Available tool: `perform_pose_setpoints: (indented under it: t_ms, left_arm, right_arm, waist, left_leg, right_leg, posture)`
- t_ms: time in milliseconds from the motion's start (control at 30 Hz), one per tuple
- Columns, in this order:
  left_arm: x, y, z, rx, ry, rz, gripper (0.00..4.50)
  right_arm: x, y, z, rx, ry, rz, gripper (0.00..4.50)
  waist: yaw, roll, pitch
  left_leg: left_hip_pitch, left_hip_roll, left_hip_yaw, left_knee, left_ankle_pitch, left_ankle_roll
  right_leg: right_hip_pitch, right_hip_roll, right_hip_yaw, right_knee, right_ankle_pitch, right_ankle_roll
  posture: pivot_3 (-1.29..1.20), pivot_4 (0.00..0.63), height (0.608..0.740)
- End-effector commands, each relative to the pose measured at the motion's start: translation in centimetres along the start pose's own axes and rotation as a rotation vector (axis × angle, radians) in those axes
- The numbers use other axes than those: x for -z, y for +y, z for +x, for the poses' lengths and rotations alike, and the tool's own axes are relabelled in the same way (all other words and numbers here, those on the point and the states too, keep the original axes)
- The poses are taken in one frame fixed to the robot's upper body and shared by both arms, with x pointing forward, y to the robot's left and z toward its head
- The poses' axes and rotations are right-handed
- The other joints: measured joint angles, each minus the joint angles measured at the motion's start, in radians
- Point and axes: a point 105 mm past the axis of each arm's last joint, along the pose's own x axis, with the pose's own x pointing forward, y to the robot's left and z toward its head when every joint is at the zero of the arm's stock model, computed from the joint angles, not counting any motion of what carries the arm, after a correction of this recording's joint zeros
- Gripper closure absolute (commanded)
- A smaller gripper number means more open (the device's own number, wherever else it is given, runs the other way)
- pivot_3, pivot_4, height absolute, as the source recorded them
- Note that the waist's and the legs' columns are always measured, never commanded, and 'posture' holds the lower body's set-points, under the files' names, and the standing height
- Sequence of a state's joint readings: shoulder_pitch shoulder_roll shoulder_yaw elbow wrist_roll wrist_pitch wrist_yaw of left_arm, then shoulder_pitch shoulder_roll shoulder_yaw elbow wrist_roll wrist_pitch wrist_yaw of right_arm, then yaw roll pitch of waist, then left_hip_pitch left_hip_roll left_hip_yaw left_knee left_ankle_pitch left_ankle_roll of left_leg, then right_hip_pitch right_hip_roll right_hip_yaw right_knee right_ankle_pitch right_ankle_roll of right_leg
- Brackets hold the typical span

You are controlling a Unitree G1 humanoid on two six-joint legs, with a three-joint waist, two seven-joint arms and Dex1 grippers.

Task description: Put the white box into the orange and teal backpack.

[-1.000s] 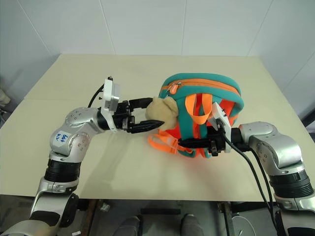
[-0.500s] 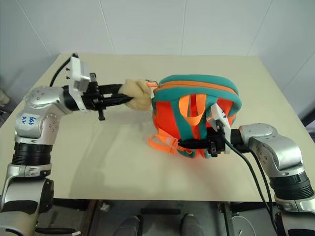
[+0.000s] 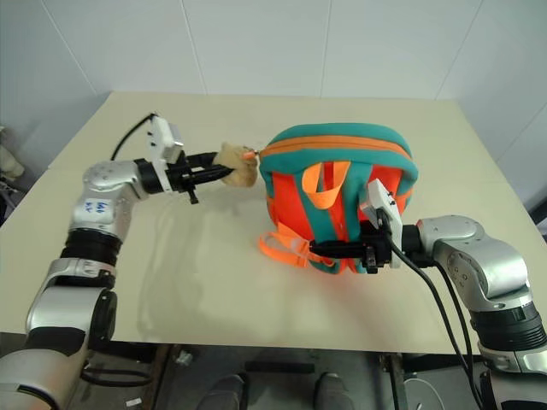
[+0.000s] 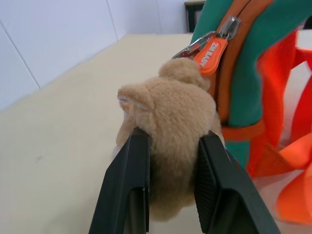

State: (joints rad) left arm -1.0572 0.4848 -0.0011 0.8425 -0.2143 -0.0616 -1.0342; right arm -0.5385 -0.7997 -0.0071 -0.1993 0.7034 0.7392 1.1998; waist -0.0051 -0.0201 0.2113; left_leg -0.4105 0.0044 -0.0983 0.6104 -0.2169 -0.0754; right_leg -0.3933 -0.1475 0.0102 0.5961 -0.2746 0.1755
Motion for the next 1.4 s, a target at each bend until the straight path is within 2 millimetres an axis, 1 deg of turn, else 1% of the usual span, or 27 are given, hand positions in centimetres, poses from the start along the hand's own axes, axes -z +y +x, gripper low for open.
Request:
perform_pose_setpoints:
  t_ms: [33, 133, 233, 300, 367, 433, 500, 567, 667, 700, 733, 800, 833, 900, 933, 967, 1000, 1067, 1100, 1133, 1233, 1333, 1400]
  left_arm:
    - [0.9, 0.1, 1.2, -0.032, 0.028, -0.002, 3.38]
    - [2.9, -1.6, 2.2, 0.039, 0.099, -0.017, 3.38]
    - [4.7, -3.2, 2.5, 0.107, 0.154, -0.025, 3.38]
    - [5.4, -3.7, 2.6, 0.125, 0.174, -0.027, 3.38]
    - [6.5, -4.3, 2.5, 0.133, 0.206, -0.053, 3.38]
    - [7.2, -4.9, 2.4, 0.147, 0.225, -0.063, 3.38]
    - [6.9, -4.5, 2.2, 0.128, 0.215, -0.056, 3.38]
    - [6.1, -4.2, 1.6, 0.125, 0.199, -0.029, 3.38]
    - [4.7, -4.7, 0.9, 0.159, 0.166, 0.001, 3.38]
    - [3.9, -5.2, 0.4, 0.182, 0.132, 0.007, 3.4]
    - [2.9, -5.6, -0.2, 0.194, 0.095, 0.022, 3.2]
    - [1.8, -6.4, -0.9, 0.2, 0.059, 0.016, 2.72]
    - [0.9, -7.0, -2.0, 0.207, 0.015, -0.009, 2.4]
    - [0.0, -7.7, -4.0, 0.198, -0.017, -0.032, 1.71]
    - [0.0, -7.8, -4.9, 0.185, -0.004, -0.035, 1.41]
    - [0.1, -7.9, -5.3, 0.174, 0.011, -0.038, 1.07]
    - [0.5, -7.8, -6.7, 0.145, 0.052, -0.036, 0.81]
    - [0.8, -7.8, -9.0, 0.097, 0.101, -0.058, 0.13]
    - [0.9, -8.1, -9.8, 0.089, 0.125, -0.067, 0.0]
    - [1.1, -8.5, -10.5, 0.089, 0.147, -0.074, 0.0]
    - [1.9, -9.5, -12.3, 0.071, 0.198, -0.075, 0.0]
    - [1.7, -9.8, -12.9, 0.05, 0.195, -0.074, 0.0]
    - [1.6, -10.5, -13.2, 0.069, 0.199, -0.102, 0.0]
  right_arm:
    - [-0.9, 0.6, -0.3, -0.001, -0.02, -0.032, 4.5]
    - [-1.2, 0.7, -0.5, 0.009, -0.038, -0.027, 4.5]
    - [-1.3, 0.8, -0.6, 0.019, -0.046, -0.021, 4.5]
    - [-1.3, 0.8, -0.6, 0.023, -0.049, -0.018, 4.5]
    - [-1.3, 0.7, -0.6, 0.035, -0.06, 0.002, 4.5]
    - [-1.5, 0.4, -0.4, 0.056, -0.088, 0.015, 4.5]
    - [-1.6, 0.2, -0.1, 0.061, -0.107, 0.023, 4.5]
    - [-1.9, 0.1, 0.2, 0.066, -0.137, 0.023, 4.5]
    - [-2.2, -0.2, 0.2, 0.088, -0.163, 0.038, 4.5]
    - [-2.5, -0.4, 0.0, 0.101, -0.189, 0.044, 4.17]
    - [-2.6, -0.8, -0.2, 0.128, -0.21, 0.057, 3.79]
    - [-2.5, -1.2, -0.6, 0.159, -0.215, 0.049, 3.18]
    - [-2.0, -1.2, -0.9, 0.174, -0.184, 0.025, 2.85]
    - [-1.2, -0.8, -1.2, 0.19, -0.135, -0.015, 2.18]
    - [-0.8, -0.6, -1.4, 0.19, -0.111, -0.035, 1.85]
    - [-0.6, -0.5, -1.6, 0.188, -0.098, -0.048, 1.47]
    - [0.0, -0.5, -2.0, 0.211, -0.059, -0.093, 1.21]
    - [1.0, -0.5, -2.8, 0.236, -0.001, -0.151, 0.49]
    - [1.2, -0.7, -3.2, 0.255, 0.014, -0.178, 0.1]
    - [1.5, -0.8, -3.6, 0.272, 0.021, -0.189, 0.01]
    - [2.8, -1.8, -5.4, 0.346, 0.063, -0.202, 0.01]
    - [3.4, -2.7, -6.7, 0.42, 0.065, -0.215, 0.01]
    - [3.9, -3.4, -7.7, 0.46, 0.086, -0.22, 0.01]
  waist:
    - [0.002, 0.0, 0.0]
    - [0.001, -0.001, 0.0]
    - [0.004, -0.001, 0.0]
    - [0.005, -0.001, 0.0]
    - [0.005, -0.001, 0.0]
    - [0.005, -0.001, 0.0]
    - [0.005, -0.001, 0.0]
    - [0.004, -0.001, 0.0]
    - [0.001, -0.001, 0.0]
    - [-0.001, -0.001, 0.0]
    - [-0.003, -0.001, 0.0]
    - [0.001, -0.001, 0.0]
    - [0.002, -0.001, 0.0]
    - [0.001, -0.001, 0.0]
    - [0.001, -0.001, 0.0]
    - [0.001, -0.001, 0.0]
    - [0.001, -0.001, 0.0]
    - [-0.001, -0.001, 0.0]
    - [-0.003, -0.001, 0.0]
    - [-0.004, -0.001, 0.0]
    - [-0.004, -0.001, 0.0]
    - [0.004, -0.001, 0.0]
    - [0.003, -0.001, 0.0]
  left_leg:
    - [0.0, 0.0, 0.0, 0.0, 0.0, 0.0]
    - [-0.001, 0.0, 0.0, 0.0, 0.0, 0.0]
    - [-0.001, 0.0, 0.0, 0.0, 0.0, 0.0]
    - [-0.001, 0.0, 0.0, 0.0, 0.0, 0.0]
    - [-0.001, 0.0, 0.0, 0.0, 0.0, 0.0]
    - [-0.001, 0.0, 0.0, 0.0, 0.0, 0.0]
    - [-0.001, 0.0, 0.0, 0.0, 0.0, 0.0]
    - [-0.001, 0.0, 0.0, 0.0, 0.0, 0.0]
    - [0.0, 0.0, 0.0, 0.0, 0.0, 0.0]
    - [0.0, 0.0, 0.0, 0.0, 0.0, 0.0]
    - [0.0, 0.0, 0.0, -0.001, 0.0, 0.0]
    - [-0.001, 0.0, 0.0, -0.002, 0.0, 0.0]
    - [-0.001, 0.0, 0.0, -0.002, 0.0, 0.0]
    - [-0.001, 0.0, 0.0, -0.002, 0.0, 0.0]
    - [-0.002, 0.0, 0.0, -0.002, 0.0, 0.0]
    - [-0.001, 0.0, 0.0, -0.003, 0.0, 0.0]
    - [-0.001, 0.0, 0.0, -0.002, 0.0, 0.0]
    - [-0.001, 0.0, 0.0, -0.002, 0.0, 0.0]
    - [0.0, 0.0, 0.0, -0.002, -0.001, 0.0]
    - [0.001, 0.001, 0.001, -0.003, -0.001, 0.0]
    - [0.002, 0.001, 0.001, -0.004, 0.0, 0.0]
    - [0.002, 0.002, 0.002, -0.004, 0.0, 0.0]
    - [0.002, 0.002, 0.002, -0.004, 0.0, 0.0]
  right_leg:
    - [0.0, 0.0, 0.0, 0.0, 0.0, 0.0]
    - [0.0, 0.0, 0.0, 0.0, 0.0, 0.0]
    - [0.0, 0.0, 0.0, 0.0, 0.0, 0.0]
    - [0.0, 0.0, 0.0, 0.0, 0.0, 0.0]
    - [0.0, 0.0, 0.0, 0.0, 0.0, 0.0]
    - [0.0, 0.0, 0.0, 0.0, 0.0, 0.0]
    - [0.0, 0.0, 0.0, 0.0, 0.0, 0.0]
    - [0.0, 0.0, 0.0, 0.0, 0.0, 0.0]
    - [0.0, 0.0, 0.0, 0.0, 0.0, 0.0]
    - [0.0, 0.0, 0.0, 0.0, 0.0, 0.0]
    - [-0.001, 0.0, 0.0, 0.0, 0.0, 0.0]
    - [-0.001, 0.0, 0.0, 0.001, 0.0, 0.0]
    - [-0.001, 0.0, 0.0, 0.001, 0.0, 0.0]
    - [-0.001, 0.0, 0.0, 0.0, 0.0, 0.0]
    - [-0.001, 0.0, 0.0, 0.0, 0.0, 0.0]
    - [-0.001, 0.0, 0.0, -0.001, 0.0, -0.001]
    - [-0.001, 0.0, 0.0, -0.002, 0.0, -0.001]
    - [-0.001, 0.0, 0.0, -0.001, -0.001, -0.001]
    - [0.0, 0.0, 0.0, -0.001, -0.001, -0.001]
    - [0.0, 0.0, 0.0, -0.001, -0.001, -0.002]
    - [0.0, 0.0, 0.0, -0.002, -0.002, -0.004]
    - [0.001, 0.0, 0.0, -0.003, -0.003, -0.007]
    - [0.001, 0.0, 0.0, -0.004, -0.003, -0.009]
  posture:
    - [0.0, 0.15, 0.74]
    - [0.0, 0.15, 0.74]
    - [0.0, 0.15, 0.74]
    - [0.0, 0.15, 0.74]
    - [0.0, 0.15, 0.74]
    - [0.0, 0.15, 0.74]
    - [0.0, 0.15, 0.74]
    - [0.0, 0.15, 0.74]
    - [0.0, 0.15, 0.74]
    - [0.0, 0.15, 0.74]
    - [0.0, 0.15, 0.74]
    - [0.0, 0.15, 0.74]
    - [0.0, 0.15, 0.74]
    - [0.0, 0.15, 0.74]
    - [0.0, 0.15, 0.74]
    - [0.0, 0.15, 0.74]
    - [0.0, 0.15, 0.74]
    - [0.0, 0.15, 0.74]
    - [0.0, 0.15, 0.74]
    - [0.0, 0.15, 0.74]
    - [0.0, 0.15, 0.74]
    - [0.0, 0.15, 0.74]
    - [0.0, 0.15, 0.74]
